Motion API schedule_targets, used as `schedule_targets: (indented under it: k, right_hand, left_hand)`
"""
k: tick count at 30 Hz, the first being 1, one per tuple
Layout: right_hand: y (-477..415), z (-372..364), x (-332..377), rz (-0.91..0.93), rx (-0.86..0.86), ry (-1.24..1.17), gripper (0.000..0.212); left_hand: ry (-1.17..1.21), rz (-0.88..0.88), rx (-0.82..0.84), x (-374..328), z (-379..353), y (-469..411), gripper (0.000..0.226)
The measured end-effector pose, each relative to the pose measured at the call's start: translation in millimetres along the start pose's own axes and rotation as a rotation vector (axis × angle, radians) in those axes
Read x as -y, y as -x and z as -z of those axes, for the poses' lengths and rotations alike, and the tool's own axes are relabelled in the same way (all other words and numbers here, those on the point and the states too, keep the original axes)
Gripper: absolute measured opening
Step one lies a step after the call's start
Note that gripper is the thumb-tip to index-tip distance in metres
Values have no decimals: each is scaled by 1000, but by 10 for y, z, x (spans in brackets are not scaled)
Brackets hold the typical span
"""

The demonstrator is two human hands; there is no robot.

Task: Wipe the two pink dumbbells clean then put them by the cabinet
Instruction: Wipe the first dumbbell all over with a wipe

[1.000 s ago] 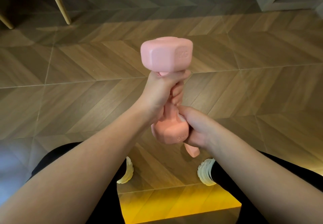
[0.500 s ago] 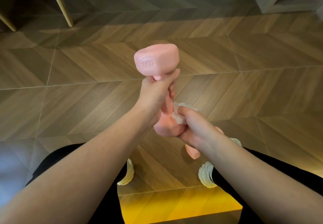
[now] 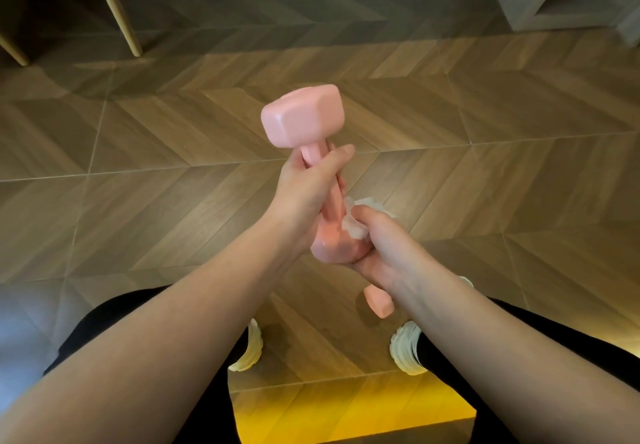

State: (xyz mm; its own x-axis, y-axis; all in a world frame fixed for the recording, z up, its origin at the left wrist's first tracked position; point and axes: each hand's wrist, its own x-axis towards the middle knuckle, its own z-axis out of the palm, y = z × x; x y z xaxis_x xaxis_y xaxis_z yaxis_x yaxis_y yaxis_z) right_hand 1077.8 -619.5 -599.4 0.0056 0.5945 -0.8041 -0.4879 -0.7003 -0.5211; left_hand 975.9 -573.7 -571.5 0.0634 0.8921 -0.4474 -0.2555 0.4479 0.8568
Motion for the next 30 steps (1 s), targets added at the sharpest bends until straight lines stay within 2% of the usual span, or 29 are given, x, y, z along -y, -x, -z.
schedule_targets:
  k: [3,5,7,9,11,14,18,21,23,25,26,28,30]
  right_hand:
    - [-23,-52,-31,39,-28,13,11]
    - [-22,-80,-32,71,-11,49,13]
    - [9,-89,-2,7,62,69,12]
    - [46,-70,31,-82,139,97,15]
    - [56,-43,35,-84,169,89,21]
    - [28,-28,21,-37,139,-5,22]
    - [-63,-28,-18,6,22,71,13]
    - [-103,-39,-36,74,-41,221,1]
    - [-121,-9,0,193,-128,353,12]
    - [-125,57,45,266,-196,419,13]
    - [-119,98,66,272,-192,398,13]
    - [-99,189,112,246,-155,303,28]
    - [-81,267,184,246,-102,230,29]
  left_hand:
    - [62,-12,-11,-29,-53,4,31]
    - [93,-45,64,-67,-68,15,38]
    - [94,-74,128,-94,-57,26,43]
    - [104,-77,129,-94,-40,22,39]
    - [66,-86,80,-91,-18,18,33]
    - [-55,-125,6,-86,-12,15,18]
    - [-68,-81,-35,-79,-88,58,27]
    - [-191,-138,16,-97,-130,103,34]
    - [-301,-162,56,-99,-133,129,44]
    - [-379,-155,65,-118,-95,139,48]
    - [-402,-140,61,-130,-64,134,47]
    - [-416,-88,37,-138,23,108,43]
    - [-411,-5,10,-110,128,75,37]
